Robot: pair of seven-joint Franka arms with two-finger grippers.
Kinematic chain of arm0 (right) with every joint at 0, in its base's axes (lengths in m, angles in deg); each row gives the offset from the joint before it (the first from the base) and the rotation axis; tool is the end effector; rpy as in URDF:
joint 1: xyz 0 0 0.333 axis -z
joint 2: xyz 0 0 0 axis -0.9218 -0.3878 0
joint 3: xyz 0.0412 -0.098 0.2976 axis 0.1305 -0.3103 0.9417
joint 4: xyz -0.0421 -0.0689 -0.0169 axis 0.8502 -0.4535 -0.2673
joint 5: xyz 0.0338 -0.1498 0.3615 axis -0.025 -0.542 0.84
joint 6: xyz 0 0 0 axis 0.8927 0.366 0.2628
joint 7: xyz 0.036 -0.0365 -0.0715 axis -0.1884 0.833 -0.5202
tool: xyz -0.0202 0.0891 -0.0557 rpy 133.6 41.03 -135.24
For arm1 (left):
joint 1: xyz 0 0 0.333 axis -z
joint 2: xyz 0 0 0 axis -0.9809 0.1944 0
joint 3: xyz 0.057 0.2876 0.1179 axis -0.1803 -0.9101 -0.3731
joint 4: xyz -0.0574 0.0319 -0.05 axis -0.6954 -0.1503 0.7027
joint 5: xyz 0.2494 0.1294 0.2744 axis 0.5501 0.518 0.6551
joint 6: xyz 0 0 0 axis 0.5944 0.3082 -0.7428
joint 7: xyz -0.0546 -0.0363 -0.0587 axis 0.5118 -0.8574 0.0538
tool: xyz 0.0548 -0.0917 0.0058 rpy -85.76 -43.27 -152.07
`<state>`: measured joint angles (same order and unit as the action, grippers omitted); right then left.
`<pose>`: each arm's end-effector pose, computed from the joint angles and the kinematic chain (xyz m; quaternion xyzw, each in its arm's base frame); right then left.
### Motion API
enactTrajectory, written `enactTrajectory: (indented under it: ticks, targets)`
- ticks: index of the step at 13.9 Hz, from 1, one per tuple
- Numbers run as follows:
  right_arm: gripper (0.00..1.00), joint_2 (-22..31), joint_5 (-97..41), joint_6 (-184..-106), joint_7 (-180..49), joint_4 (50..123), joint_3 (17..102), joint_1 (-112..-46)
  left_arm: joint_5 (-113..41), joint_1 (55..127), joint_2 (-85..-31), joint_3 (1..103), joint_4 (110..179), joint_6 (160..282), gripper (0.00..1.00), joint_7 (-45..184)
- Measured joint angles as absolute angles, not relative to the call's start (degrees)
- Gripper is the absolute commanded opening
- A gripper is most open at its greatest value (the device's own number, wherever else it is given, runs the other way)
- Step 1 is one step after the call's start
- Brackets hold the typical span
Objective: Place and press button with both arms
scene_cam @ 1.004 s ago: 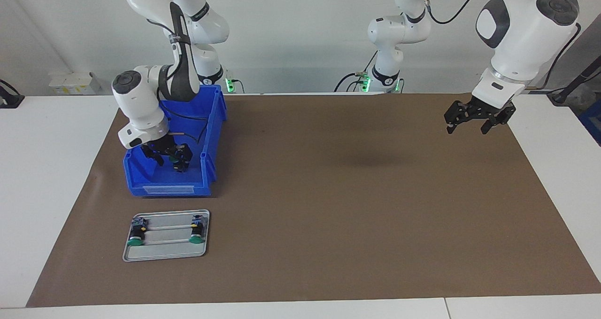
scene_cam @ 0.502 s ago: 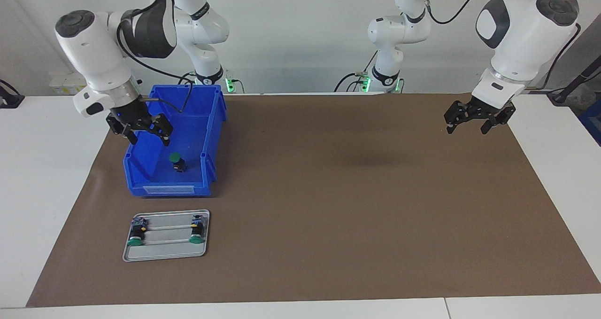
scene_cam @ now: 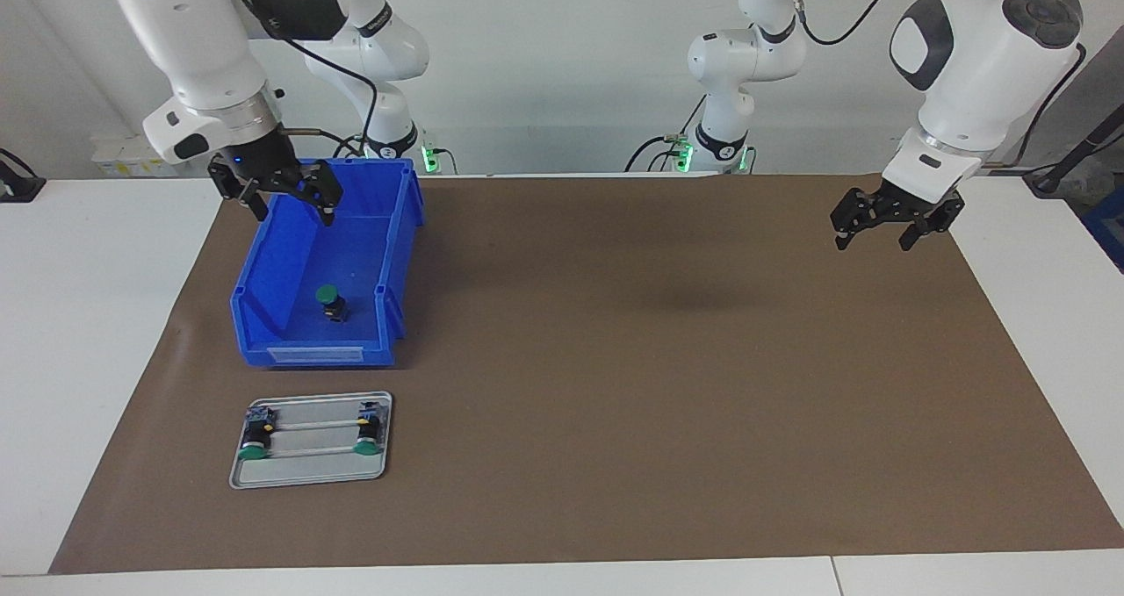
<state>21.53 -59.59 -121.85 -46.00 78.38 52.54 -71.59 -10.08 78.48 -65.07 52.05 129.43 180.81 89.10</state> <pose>0.5478 0.0399 0.6032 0.9980 -0.0631 0.0044 0.0092 0.5798 -0.0232 0.5738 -0.9984 0.0561 -0.0094 0.0068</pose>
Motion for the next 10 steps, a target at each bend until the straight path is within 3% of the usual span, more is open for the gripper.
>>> enactTrajectory:
  ticks: [10]
  targets:
    - [1.0,21.87,-60.27,-112.33,-51.04,71.29,52.41,-69.47,-10.07,78.48,-65.15,52.05,129.43,180.81,1.0,89.1]
